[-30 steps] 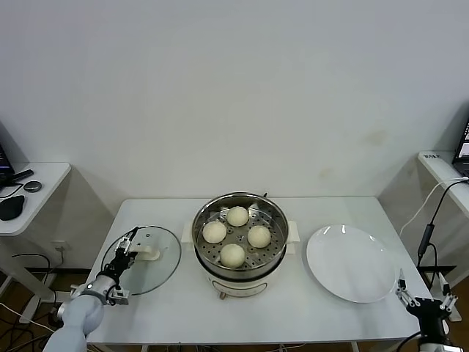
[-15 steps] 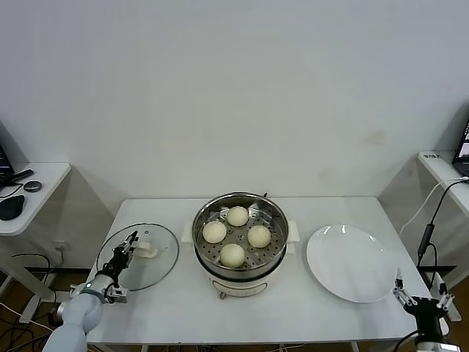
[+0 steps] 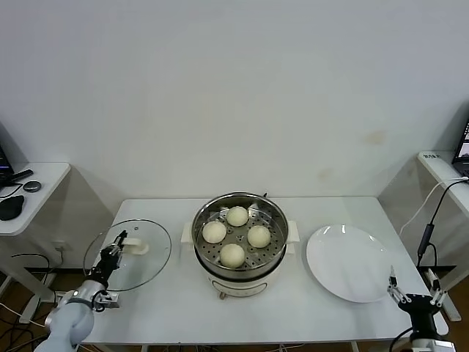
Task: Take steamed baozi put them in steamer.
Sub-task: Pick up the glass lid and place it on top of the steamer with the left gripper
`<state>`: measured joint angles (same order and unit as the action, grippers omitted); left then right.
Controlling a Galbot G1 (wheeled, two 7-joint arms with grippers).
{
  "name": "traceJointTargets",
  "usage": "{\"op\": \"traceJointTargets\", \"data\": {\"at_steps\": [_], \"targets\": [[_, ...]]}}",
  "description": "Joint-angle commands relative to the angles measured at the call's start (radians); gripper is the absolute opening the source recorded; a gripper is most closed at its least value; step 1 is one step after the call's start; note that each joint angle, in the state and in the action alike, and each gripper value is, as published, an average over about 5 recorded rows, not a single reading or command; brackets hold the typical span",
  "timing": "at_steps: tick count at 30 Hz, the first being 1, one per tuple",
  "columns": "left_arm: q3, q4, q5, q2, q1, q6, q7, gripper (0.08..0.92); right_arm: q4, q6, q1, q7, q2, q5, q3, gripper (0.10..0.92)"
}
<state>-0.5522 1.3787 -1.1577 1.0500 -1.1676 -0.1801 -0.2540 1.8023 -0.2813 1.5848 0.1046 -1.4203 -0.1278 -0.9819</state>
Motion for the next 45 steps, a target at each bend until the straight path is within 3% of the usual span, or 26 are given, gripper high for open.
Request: {"op": "traceJointTargets", "data": {"at_steps": [1, 9, 16, 23, 28, 34, 45], "targets": [[-0.060, 0.543, 0.203, -0.111, -0.308, 0.410, 0.084, 0.164, 0.002, 0.000, -0.001, 0.004, 0.001, 0.012, 0.029, 0.823], [-0.075, 0.861, 0.418, -0.228, -0.298, 0.706, 0.339, 0.164, -0.007, -0.021, 0.011, 0.012, -0.001, 0.060, 0.086, 0.823], [0.212, 0.888, 0.423, -0.294, -0.155, 0.817, 0.347, 0.164, -0.048, -0.054, -0.004, 0.016, -0.029, 0.143, 0.162, 0.823], [0.455, 0.794, 0.158, -0.133, 0.021, 0.843, 0.382, 0.164, -0.082, -0.057, -0.037, -0.018, -0.068, 0.213, 0.211, 0.823], [0.561, 0.793, -0.063, -0.037, 0.097, 0.865, 0.511, 0.164, -0.096, -0.053, -0.055, -0.050, -0.084, 0.248, 0.221, 0.823], [0.671, 0.731, -0.206, 0.071, 0.196, 0.872, 0.607, 0.164, -0.108, -0.059, -0.061, -0.062, -0.090, 0.265, 0.225, 0.823], [0.791, 0.588, -0.270, 0.199, 0.325, 0.873, 0.640, 0.164, -0.110, -0.068, -0.058, -0.064, -0.095, 0.280, 0.226, 0.823]]}}
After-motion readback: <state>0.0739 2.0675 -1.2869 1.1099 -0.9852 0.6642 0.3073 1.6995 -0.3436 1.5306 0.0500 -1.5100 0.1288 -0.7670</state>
